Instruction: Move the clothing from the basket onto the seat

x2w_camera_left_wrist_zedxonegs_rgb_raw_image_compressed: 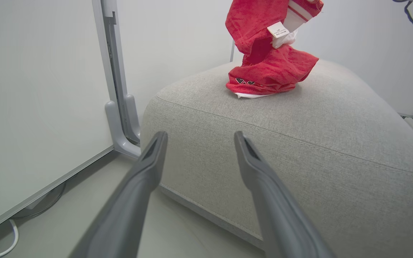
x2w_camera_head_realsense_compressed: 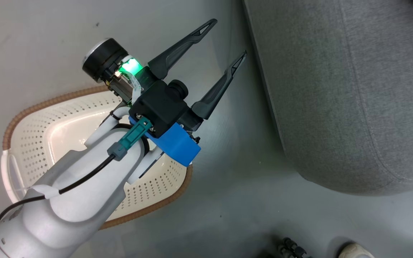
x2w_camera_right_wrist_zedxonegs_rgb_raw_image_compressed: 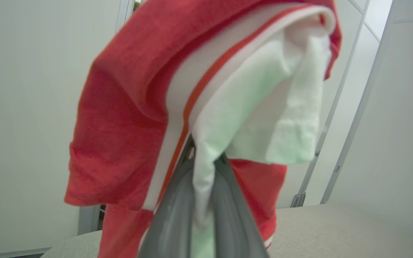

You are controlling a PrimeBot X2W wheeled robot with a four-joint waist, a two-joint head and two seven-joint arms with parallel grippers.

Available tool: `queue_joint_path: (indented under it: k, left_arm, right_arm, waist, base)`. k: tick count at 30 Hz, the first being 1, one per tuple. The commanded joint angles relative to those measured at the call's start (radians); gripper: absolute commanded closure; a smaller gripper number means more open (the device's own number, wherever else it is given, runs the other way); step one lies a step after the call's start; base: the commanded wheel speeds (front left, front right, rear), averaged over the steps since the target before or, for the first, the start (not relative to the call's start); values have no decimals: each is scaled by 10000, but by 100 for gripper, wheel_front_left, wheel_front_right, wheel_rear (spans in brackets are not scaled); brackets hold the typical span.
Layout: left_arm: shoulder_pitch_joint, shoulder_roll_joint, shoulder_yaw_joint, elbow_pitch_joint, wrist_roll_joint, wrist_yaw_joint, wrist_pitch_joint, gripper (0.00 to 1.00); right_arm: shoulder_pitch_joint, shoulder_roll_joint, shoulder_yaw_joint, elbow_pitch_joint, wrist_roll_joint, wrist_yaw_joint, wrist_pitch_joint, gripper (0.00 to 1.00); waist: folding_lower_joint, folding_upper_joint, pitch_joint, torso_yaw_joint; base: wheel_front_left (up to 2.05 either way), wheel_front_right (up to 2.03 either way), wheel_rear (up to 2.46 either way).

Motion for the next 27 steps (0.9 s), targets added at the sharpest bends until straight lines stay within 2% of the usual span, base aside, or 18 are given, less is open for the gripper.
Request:
queue_joint_path:
  k: [1, 13, 19, 20, 21, 27]
  left_arm:
    - [-182, 84, 33, -73, 47, 50, 28, 0]
    - [-411, 56, -93, -158, 46, 44, 45, 0]
    - [-428, -34, -116, 8, 4, 50, -90, 0]
    - [-408, -58, -128, 43, -13, 65, -128, 0]
    - [-387, -92, -144, 81, -25, 76, -169, 0]
    - [-97, -269, -186, 421, -187, 112, -504, 0]
  right_arm:
    - [-96, -27, 37, 423, 7, 2, -39, 100]
    - [-138, 437, 723, 3291, -12, 2, -34, 100]
    - [-313, 222, 961, 4224, 200, 4, -33, 100]
    - [-311, 192, 941, 4266, 241, 2, -34, 63]
    - [-352, 143, 938, 4297, 251, 2, -34, 0]
    - [554, 315, 788, 4005, 201, 2, -34, 0]
  waist:
    - [-1, 0, 330, -3]
    - [-1, 0, 676, 212]
    - [-1, 0, 559, 277]
    - [-1, 0, 514, 281]
    - [-1, 0, 464, 287]
    - [-1, 0, -189, 286]
  base:
    - [0, 0, 0]
    - [0, 0, 0]
    - [0, 0, 0]
    - [0, 0, 0]
    - [0, 0, 0]
    - [0, 0, 0]
